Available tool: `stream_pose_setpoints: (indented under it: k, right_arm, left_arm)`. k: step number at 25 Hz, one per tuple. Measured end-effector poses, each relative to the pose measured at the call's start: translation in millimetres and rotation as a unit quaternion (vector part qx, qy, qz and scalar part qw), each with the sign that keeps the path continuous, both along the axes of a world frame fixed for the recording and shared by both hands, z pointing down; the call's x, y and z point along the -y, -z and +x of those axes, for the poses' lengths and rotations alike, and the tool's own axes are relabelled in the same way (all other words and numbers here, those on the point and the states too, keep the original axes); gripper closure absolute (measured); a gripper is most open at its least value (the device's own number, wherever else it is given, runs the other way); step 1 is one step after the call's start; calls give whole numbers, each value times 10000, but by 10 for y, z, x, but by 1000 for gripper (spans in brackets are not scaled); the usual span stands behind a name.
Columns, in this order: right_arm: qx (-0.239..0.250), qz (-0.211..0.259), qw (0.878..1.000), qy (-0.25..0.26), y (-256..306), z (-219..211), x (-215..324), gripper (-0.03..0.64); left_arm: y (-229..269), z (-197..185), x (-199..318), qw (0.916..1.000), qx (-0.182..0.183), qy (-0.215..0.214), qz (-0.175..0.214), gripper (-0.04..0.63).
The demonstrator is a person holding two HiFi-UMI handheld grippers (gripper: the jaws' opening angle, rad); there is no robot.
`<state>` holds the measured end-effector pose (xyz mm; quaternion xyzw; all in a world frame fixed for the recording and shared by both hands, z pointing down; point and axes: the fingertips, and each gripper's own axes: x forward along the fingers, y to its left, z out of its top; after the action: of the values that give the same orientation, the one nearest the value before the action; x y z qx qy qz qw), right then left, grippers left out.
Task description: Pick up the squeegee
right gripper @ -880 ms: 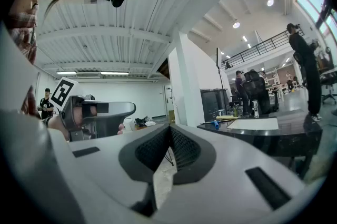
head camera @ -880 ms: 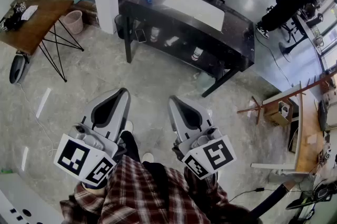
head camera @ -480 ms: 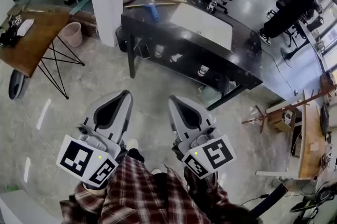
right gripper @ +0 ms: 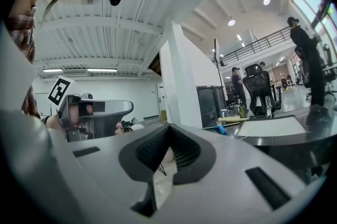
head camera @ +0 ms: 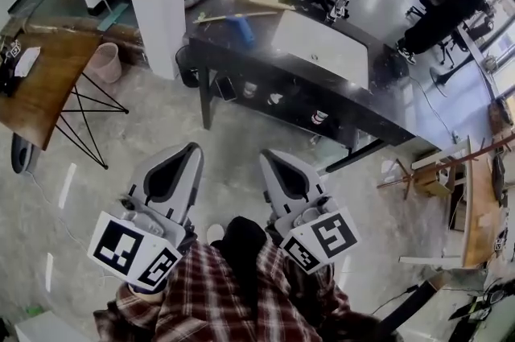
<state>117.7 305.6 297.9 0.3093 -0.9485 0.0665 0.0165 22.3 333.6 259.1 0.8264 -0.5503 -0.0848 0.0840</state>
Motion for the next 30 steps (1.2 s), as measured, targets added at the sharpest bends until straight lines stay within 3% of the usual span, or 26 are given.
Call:
stream_pose_setpoints:
  k: [8, 22, 30]
  right_arm:
    - [-172, -133, 9998, -41, -134, -311, 701, 606]
    - [-199, 15, 9998, 66, 77, -722, 2904, 606]
    - [-220, -72, 9995, 216, 38, -866, 3682, 605]
  left_arm:
    - [-144, -369, 684, 9998, -144, 38, -133, 588]
    - [40, -751, 2875, 9999, -62, 99, -59, 588]
    - [-8, -894, 3630, 9995, -100, 258, -131, 588]
